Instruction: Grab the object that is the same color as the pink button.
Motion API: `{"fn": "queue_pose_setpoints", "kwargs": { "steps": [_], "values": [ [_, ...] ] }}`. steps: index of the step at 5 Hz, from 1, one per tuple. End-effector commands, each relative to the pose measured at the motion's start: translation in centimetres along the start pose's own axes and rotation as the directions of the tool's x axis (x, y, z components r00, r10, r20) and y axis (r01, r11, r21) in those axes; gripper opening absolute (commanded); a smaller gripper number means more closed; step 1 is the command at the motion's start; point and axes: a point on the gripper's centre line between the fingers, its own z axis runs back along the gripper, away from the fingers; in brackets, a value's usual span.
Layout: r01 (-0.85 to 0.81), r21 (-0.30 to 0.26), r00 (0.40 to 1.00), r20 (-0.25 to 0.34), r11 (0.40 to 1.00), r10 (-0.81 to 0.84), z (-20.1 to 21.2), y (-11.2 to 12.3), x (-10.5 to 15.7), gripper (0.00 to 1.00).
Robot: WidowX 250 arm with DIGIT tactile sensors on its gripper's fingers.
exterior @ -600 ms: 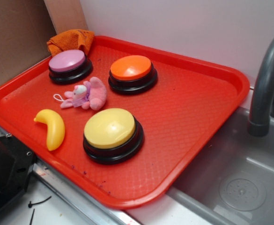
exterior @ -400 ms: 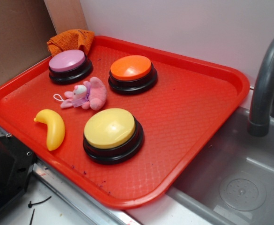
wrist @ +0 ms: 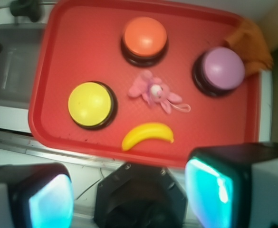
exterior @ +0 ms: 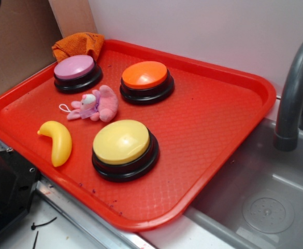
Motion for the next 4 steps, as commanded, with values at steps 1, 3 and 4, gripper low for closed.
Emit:
{"fn": "queue_pose_setpoints", "kwargs": {
  "steps": [1,3,4],
  "values": [
    [0.270,0.024,0.961,0.056,0.963,-0.271,-3.5,2.7,0.5,1.00],
    [0.693,-0.004,0.690,0.293,0.721,-0.661,-8.6,5.0,1.8,1.00],
    [0.764,0.027,0.612,0.286,0.644,-0.738,-11.2,4.5,3.9,1.00]
  ]
}}
